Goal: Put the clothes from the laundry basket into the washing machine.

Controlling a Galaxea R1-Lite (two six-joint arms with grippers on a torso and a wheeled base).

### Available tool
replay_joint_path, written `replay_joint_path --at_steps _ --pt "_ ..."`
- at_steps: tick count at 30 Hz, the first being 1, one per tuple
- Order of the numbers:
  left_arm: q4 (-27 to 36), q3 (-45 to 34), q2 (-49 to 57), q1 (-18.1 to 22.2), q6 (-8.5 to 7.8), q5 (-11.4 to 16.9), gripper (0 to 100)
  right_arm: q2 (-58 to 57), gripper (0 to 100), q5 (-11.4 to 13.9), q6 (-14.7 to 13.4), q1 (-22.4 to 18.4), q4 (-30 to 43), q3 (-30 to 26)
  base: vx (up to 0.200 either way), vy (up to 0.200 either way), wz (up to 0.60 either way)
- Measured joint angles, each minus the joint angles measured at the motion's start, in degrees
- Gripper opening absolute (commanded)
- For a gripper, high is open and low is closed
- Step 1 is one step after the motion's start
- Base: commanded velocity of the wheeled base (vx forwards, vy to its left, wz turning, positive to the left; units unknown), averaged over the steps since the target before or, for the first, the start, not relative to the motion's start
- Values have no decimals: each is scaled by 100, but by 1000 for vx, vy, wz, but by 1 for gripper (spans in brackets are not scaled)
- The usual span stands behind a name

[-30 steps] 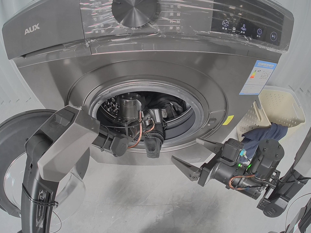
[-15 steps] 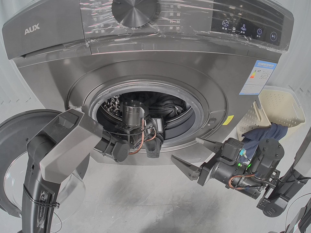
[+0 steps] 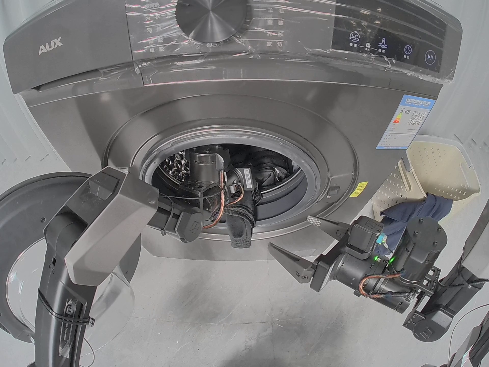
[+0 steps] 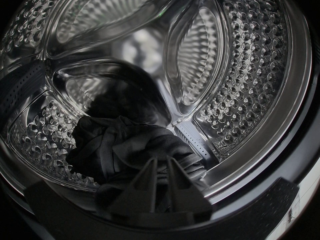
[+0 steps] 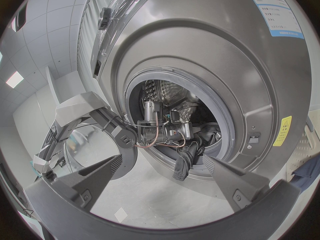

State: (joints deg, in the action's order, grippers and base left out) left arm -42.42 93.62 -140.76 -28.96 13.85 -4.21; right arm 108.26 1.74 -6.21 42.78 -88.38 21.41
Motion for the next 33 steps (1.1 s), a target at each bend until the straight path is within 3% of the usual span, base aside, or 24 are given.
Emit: replay_joint_path --at_steps 8,17,18,29,33 --pt "158 -243 143 -55 -26 24 100 0 100 0 -2 0 -2 11 0 0 0" --pt "507 -575 168 -113 -165 141 100 0 100 2 -4 0 0 22 0 0 0" --pt "507 -597 151 -107 -187 141 0 0 100 0 -2 0 2 23 0 0 0" --pt "503 -416 22 -48 -217 126 0 6 100 0 -4 0 0 61 0 0 0" --pt "424 67 -89 -13 -187 -79 0 20 100 0 -11 0 -2 100 0 0 0"
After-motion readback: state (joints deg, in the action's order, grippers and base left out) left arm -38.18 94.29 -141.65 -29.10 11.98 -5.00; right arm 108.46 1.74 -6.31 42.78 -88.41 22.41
